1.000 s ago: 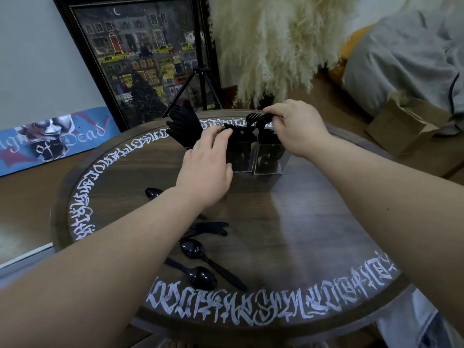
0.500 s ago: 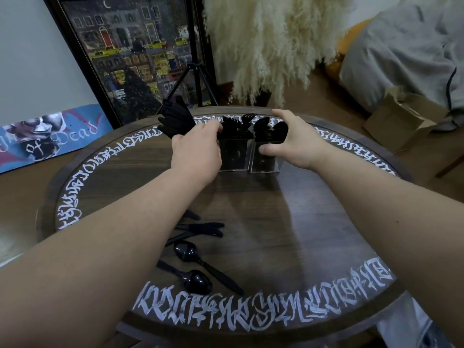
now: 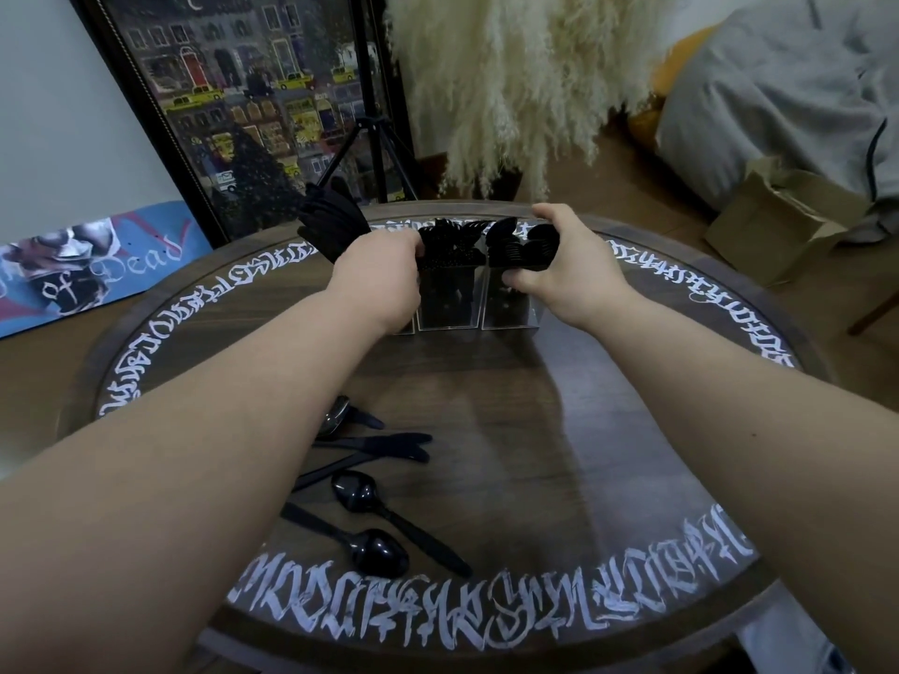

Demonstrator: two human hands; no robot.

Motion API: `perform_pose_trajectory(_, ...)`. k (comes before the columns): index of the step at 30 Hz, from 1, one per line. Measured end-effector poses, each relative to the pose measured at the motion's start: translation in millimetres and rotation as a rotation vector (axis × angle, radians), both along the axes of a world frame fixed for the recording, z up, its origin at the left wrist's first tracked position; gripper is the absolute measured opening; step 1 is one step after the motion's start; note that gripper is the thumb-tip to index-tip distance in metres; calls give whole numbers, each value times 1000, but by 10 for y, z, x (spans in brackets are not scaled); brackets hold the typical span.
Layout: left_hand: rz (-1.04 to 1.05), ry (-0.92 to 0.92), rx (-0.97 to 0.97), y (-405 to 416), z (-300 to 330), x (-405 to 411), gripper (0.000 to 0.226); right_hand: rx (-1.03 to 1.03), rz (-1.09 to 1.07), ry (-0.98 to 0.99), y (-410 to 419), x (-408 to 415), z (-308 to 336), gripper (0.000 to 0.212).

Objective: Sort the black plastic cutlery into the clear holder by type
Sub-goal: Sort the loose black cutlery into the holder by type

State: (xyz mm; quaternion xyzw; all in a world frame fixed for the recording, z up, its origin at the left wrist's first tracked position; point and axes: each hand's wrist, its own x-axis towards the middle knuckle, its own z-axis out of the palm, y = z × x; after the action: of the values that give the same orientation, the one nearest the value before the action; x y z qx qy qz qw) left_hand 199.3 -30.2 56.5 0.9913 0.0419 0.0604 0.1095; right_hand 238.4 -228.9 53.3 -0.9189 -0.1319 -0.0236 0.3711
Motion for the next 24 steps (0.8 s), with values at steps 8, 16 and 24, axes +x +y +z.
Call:
perform_pose_trajectory(8, -64, 51, 39, -31, 106, -177, 30, -28, 10, 18, -56, -149, 15, 76)
perform_pose_trajectory(16, -93, 55, 12, -146, 62, -653, 30, -30, 22, 39, -214, -614, 3, 82)
perform_pose_trajectory(24, -73, -59, -91, -165, 115, -875, 42, -78, 56, 87, -240, -758, 81, 104)
